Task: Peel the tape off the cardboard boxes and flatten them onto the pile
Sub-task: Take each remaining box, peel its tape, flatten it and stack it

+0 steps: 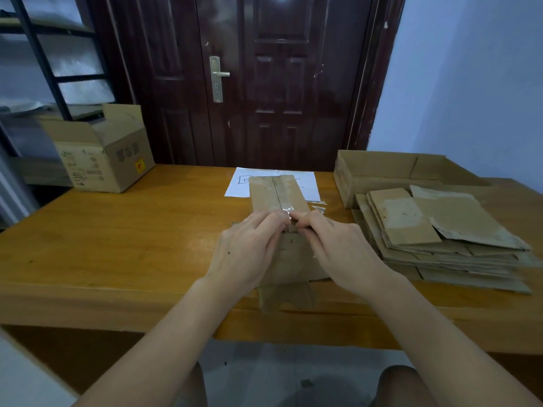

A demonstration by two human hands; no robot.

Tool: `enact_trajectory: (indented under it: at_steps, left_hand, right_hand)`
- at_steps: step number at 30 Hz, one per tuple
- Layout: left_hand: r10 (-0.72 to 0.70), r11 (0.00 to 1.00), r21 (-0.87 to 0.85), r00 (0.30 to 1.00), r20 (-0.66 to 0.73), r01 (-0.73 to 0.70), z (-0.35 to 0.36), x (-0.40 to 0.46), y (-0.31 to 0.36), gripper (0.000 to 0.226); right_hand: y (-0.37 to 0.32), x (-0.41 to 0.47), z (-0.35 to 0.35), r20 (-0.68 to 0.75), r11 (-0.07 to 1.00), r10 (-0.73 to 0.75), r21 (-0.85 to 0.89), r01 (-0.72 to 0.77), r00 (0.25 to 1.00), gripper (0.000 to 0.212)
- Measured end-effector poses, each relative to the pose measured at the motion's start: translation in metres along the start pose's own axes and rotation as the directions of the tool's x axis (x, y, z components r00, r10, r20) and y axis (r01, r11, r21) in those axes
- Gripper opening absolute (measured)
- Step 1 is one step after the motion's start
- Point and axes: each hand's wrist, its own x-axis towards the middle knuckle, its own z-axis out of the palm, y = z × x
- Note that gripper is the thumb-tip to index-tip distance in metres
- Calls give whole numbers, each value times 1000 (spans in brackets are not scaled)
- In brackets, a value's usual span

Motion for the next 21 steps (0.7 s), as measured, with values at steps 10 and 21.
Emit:
enact_trajectory:
  at_steps: [10, 21]
  left_hand:
    - [-26, 999, -30, 999, -29, 25, 1, -2, 4, 17]
    - [-58, 990, -124, 996, 66, 66, -10, -5, -2, 18]
  right_hand:
    - [6, 12, 4, -130, 993, -92, -82, 82, 987, 26]
    - [16, 3, -18, 323, 985, 169, -18, -173, 931, 72]
